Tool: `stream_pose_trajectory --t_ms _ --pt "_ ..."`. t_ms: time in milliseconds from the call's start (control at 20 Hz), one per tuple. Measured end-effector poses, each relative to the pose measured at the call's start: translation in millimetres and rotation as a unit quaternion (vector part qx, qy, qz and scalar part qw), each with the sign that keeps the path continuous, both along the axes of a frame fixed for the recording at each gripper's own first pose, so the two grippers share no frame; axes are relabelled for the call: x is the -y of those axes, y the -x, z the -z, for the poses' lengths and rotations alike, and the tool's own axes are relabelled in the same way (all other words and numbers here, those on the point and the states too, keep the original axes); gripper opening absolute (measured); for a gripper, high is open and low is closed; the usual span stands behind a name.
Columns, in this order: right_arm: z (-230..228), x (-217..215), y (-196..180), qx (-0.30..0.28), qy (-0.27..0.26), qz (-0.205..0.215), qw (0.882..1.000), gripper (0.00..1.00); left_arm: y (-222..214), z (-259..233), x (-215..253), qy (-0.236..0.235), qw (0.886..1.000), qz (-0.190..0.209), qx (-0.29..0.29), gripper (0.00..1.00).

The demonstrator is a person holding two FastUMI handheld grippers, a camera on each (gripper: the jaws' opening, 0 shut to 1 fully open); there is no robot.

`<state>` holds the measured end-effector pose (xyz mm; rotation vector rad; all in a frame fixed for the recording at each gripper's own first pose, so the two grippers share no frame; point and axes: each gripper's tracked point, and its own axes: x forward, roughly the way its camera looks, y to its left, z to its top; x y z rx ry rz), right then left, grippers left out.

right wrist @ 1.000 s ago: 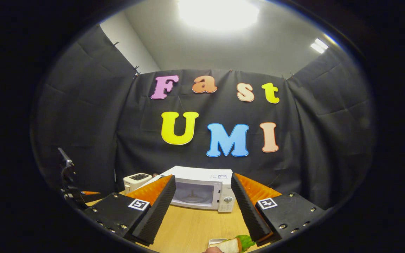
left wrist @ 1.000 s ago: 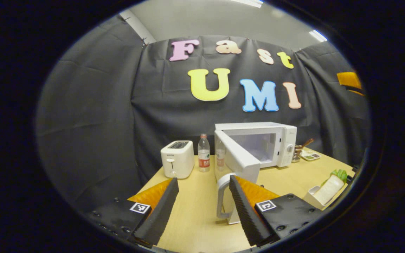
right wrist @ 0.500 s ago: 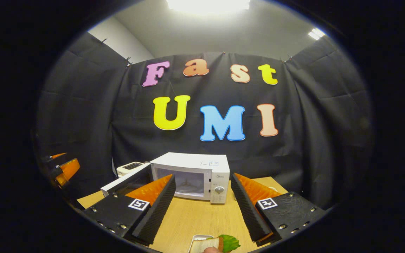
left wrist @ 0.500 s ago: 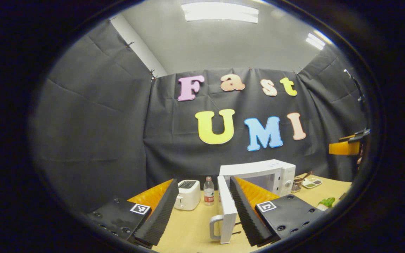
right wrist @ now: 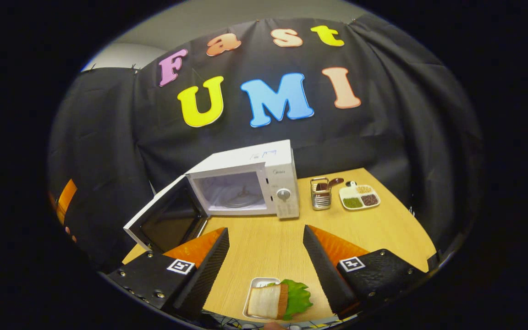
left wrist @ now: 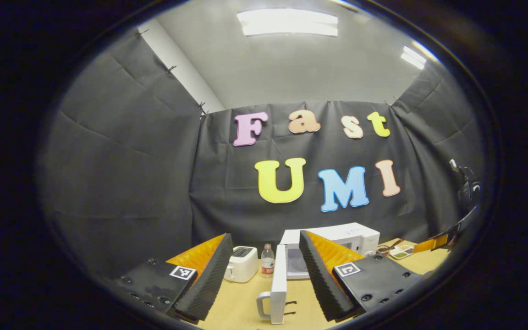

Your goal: Open the microwave oven with the left hand, put the food in, and close the microwave oven.

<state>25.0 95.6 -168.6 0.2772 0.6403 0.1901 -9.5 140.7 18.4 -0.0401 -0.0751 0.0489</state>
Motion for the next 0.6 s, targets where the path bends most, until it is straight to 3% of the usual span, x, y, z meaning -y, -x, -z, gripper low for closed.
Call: stream_pose_trajectory --t_ms 350,600 --pt "67 9 22 -0.104 -0.028 -0.027 0.994 0.99 8 3 8 0.018 1.0 -0.017 -0.015 0.95" --pt "103 16 36 -0.161 -0.047 -0.034 0.985 0.99 15 1 18 0.002 1.0 -0.022 -0.018 0.95"
